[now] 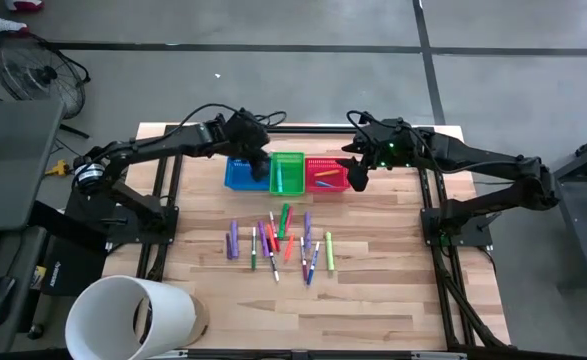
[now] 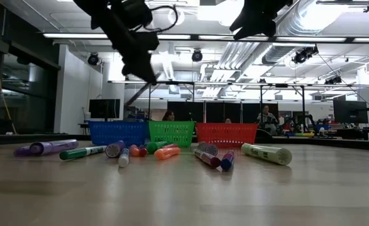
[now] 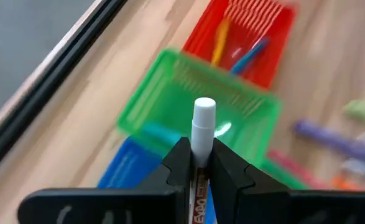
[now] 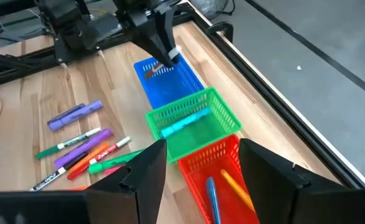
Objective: Pick & Place Markers
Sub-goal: Put the brown marker into the blue bin
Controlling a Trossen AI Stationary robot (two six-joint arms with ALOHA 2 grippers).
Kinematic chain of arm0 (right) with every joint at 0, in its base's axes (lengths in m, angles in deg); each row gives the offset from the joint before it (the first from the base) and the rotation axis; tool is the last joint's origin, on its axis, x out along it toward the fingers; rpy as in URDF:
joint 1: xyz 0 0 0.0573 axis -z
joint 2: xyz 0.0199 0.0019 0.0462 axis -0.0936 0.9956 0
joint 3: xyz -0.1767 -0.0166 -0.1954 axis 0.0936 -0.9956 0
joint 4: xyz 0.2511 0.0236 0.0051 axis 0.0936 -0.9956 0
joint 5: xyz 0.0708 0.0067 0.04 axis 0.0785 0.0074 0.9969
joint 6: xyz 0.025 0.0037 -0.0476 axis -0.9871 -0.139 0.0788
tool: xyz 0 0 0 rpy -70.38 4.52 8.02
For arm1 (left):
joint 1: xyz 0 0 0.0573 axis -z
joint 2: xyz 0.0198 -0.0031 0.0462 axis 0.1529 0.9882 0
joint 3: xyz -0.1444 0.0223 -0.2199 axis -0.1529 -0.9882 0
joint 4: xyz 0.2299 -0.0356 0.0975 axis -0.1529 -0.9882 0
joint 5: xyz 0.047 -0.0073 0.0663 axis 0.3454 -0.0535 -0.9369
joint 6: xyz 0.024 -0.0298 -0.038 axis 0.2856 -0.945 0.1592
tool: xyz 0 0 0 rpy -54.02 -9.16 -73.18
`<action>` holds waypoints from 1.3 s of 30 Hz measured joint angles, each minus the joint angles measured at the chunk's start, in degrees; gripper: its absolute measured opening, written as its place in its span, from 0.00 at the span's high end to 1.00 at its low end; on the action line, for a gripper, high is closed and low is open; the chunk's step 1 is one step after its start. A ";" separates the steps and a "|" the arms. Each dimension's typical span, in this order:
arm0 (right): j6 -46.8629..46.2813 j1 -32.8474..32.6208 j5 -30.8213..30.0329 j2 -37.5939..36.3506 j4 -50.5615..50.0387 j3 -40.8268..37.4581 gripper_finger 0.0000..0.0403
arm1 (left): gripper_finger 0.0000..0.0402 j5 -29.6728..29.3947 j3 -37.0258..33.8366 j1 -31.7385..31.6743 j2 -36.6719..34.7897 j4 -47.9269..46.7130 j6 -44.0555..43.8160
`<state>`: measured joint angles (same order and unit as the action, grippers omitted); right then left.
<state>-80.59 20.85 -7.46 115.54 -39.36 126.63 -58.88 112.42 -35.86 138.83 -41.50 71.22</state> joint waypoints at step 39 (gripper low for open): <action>-1.75 0.02 -1.05 0.09 -0.31 0.00 0.53 | 0.93 -11.03 4.87 4.24 13.59 -16.64 30.19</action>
<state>-82.34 20.88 -8.51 115.63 -39.66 126.63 -69.90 117.29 -31.63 152.42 -58.14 101.42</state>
